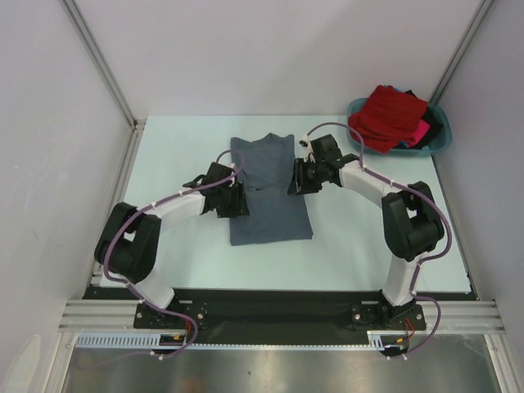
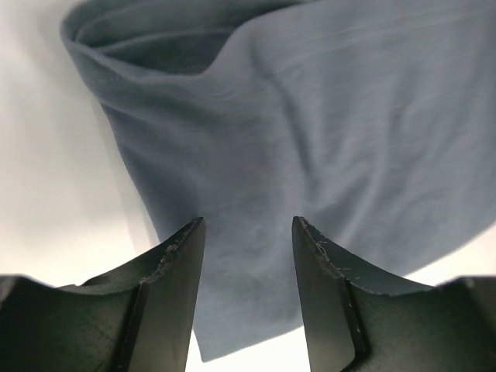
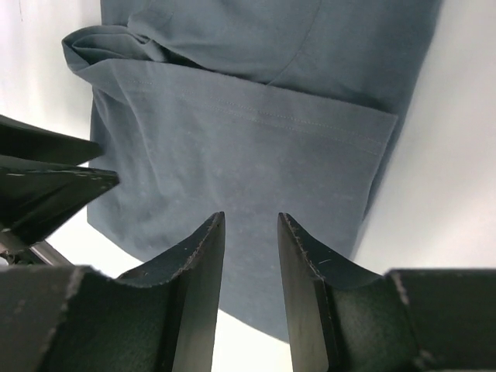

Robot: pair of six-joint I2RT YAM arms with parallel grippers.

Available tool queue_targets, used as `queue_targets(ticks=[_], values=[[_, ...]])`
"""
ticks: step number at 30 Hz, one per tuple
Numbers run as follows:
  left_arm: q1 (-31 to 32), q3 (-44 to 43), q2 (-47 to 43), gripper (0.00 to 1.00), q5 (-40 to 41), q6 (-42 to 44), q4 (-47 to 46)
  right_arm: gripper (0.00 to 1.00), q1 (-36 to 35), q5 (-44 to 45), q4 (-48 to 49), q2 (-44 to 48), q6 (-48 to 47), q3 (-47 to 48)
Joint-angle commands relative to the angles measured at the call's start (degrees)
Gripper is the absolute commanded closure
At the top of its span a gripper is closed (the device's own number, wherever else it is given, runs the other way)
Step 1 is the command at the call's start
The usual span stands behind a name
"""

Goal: Fold and stack the t-shirts
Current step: Fold the tshirt

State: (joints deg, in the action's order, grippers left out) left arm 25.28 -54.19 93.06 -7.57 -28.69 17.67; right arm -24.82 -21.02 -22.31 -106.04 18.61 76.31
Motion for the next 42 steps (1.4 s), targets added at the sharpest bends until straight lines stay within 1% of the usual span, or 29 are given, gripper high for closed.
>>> queue_targets(ticks=[1, 3, 8, 14, 16, 17, 23, 26, 29, 32, 34, 37, 40, 41, 42], values=[[0.39, -2.48, 3.52, 0.46, 0.36, -0.41, 0.08, 0.61, 0.12, -2.19, 2.88, -2.06, 0.90, 0.24], [0.39, -3.54, 5.11, 0.46, 1.24, 0.12, 1.04, 0.62, 0.30, -2.63, 2.97, -3.55, 1.16, 0.50], [0.39, -7.50, 8.80, 0.46, 7.47, 2.49, 4.65, 0.62, 0.65, -1.05, 2.71, -5.58, 1.34, 0.06], [0.39, -9.35, 8.46, 0.46, 19.24, 3.20, 11.23, 0.62, 0.74, 6.41, -1.06, -6.55, 1.34, -0.20], [0.39, -9.09, 7.76, 0.46, 20.84, 2.85, 13.35, 0.63, 0.91, 7.82, -1.77, -6.64, 1.43, -0.55], [0.39, -8.65, 7.32, 0.46, 21.19, 2.50, 13.53, 0.63, 0.91, 9.57, -2.39, -6.38, 1.60, -0.81], [0.39, -6.10, 5.73, 0.47, 22.16, 1.53, 13.62, 0.63, 1.70, 13.45, -2.92, -5.14, 1.96, -3.36], [0.39, -5.57, 4.77, 0.48, 25.23, 1.00, 14.75, 0.63, 1.70, 17.66, -3.62, -3.39, 1.87, -4.77], [0.47, -5.04, 2.67, 0.47, 30.67, 0.13, 16.86, 0.63, 1.79, 20.65, -4.06, -0.06, 1.61, -6.35], [1.26, -3.82, -0.94, 0.47, 34.55, -0.75, 17.66, 0.60, 1.62, 20.93, -3.98, 4.60, 0.90, -8.11], [1.62, -2.33, -3.22, 0.46, 34.65, -1.02, 17.14, 0.56, 1.53, 20.49, -3.62, 8.37, 0.64, -9.16], [1.62, 0.22, -8.32, 0.45, 31.23, -1.37, 14.94, 0.51, 1.53, 18.38, -3.45, 11.37, 0.37, -11.18], [1.79, 3.29, -13.06, 0.40, 25.26, -2.07, 12.04, 0.44, 1.70, 13.83, -3.01, 14.10, 0.20, -13.64], [1.88, 4.35, -14.12, 0.35, 23.15, -2.42, 10.03, 0.42, 1.96, 10.85, -2.57, 14.71, 0.72, -14.26], [1.88, 5.49, -15.09, 0.34, 19.04, -2.60, 8.71, 0.41, 1.88, 9.52, -2.31, 14.89, 0.81, -15.83]])
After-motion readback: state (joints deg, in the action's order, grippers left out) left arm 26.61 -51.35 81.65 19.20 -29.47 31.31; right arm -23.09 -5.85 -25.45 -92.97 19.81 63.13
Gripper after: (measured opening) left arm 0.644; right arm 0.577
